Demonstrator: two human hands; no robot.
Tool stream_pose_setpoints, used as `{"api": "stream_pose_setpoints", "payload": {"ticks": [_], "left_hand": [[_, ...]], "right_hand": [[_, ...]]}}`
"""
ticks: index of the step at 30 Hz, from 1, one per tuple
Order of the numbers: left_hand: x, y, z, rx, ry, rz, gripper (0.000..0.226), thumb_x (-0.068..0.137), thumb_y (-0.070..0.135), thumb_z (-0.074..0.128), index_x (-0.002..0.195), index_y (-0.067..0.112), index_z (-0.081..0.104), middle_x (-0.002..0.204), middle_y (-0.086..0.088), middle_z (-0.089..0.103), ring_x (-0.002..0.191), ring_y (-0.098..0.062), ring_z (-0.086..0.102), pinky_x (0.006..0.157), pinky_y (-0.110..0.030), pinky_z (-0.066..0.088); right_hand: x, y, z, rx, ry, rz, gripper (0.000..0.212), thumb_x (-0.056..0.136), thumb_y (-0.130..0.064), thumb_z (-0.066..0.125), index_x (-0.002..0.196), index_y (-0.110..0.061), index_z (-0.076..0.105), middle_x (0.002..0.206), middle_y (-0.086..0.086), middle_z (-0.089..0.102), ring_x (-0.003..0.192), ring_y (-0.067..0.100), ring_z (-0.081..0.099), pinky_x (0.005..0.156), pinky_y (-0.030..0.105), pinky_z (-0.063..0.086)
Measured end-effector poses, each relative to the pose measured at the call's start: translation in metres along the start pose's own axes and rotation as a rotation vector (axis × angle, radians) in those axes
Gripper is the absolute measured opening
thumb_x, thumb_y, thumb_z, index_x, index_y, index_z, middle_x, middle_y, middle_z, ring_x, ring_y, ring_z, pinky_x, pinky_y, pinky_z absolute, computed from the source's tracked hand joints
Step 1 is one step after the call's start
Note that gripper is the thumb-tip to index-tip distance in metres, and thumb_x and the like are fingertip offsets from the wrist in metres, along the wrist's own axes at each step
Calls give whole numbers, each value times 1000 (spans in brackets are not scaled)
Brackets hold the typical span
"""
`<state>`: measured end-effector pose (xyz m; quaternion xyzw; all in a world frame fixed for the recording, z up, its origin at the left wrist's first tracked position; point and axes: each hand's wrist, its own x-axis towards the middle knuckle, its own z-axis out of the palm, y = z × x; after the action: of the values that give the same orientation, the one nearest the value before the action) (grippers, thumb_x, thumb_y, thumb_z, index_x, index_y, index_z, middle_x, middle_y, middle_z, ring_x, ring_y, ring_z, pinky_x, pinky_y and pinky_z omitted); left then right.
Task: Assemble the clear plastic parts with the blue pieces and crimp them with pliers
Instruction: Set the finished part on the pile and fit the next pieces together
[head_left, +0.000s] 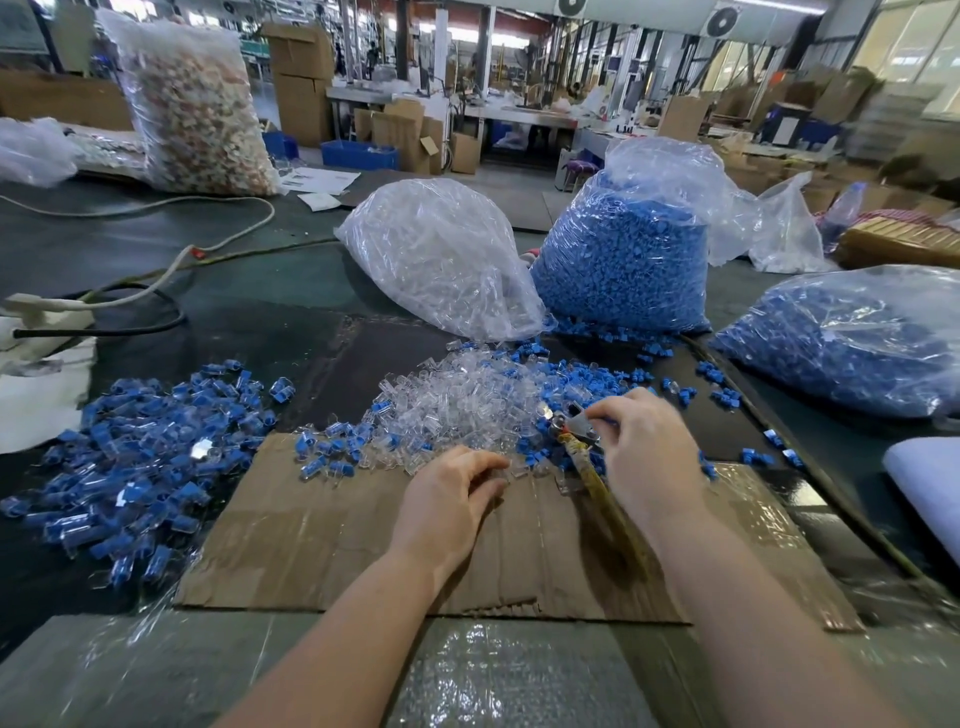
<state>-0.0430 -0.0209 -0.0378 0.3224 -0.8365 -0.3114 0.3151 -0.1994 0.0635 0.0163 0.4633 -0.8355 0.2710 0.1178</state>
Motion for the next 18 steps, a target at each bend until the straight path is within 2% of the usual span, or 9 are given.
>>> {"api": "stream_pose_setpoints", "payload": {"ticks": [2,5,8,12,15,18], "left_hand": [[-1,1,0,-24,23,-15,25,87,22,62,113,25,63,97,12,62,89,-3,55,73,-3,37],[-2,2,0,-42,40,-25,22,87,19,64,108,25,61,92,9,64,86,-7,59,77,-17,44],[-1,2,-1,-5,50,15,15,86,17,64,100,22,68,92,7,65,84,-8,58,76,-15,42],[1,2,0,16,38,31,18,85,16,67,102,16,72,94,1,67,86,-13,60,80,-19,44],[0,3,2,61,9,61,23,83,19,68,106,17,71,98,3,66,90,-11,60,82,-16,43],[0,2,2,74,-26,83,29,82,18,68,111,18,68,100,8,63,90,-6,57,80,-3,34]], "right_hand": [[-11,-19,6,99,-47,-50,16,94,-17,53,99,-15,68,94,-1,65,89,14,56,83,26,46],[-30,-34,22,174,-99,-74,13,94,-18,54,98,-17,66,93,-2,68,88,15,58,82,29,47],[-44,-34,37,190,-134,-55,12,93,-24,55,100,-20,63,94,-3,67,91,16,58,81,28,43],[-50,-30,45,285,-88,1,8,91,-17,57,92,-16,65,87,-2,68,83,17,59,74,26,40],[-50,-29,46,347,-50,36,6,89,-12,59,89,-12,65,86,-1,66,82,16,58,73,23,39],[-51,-27,47,360,-31,44,7,90,-11,57,90,-11,64,90,0,61,84,15,55,77,24,41]]}}
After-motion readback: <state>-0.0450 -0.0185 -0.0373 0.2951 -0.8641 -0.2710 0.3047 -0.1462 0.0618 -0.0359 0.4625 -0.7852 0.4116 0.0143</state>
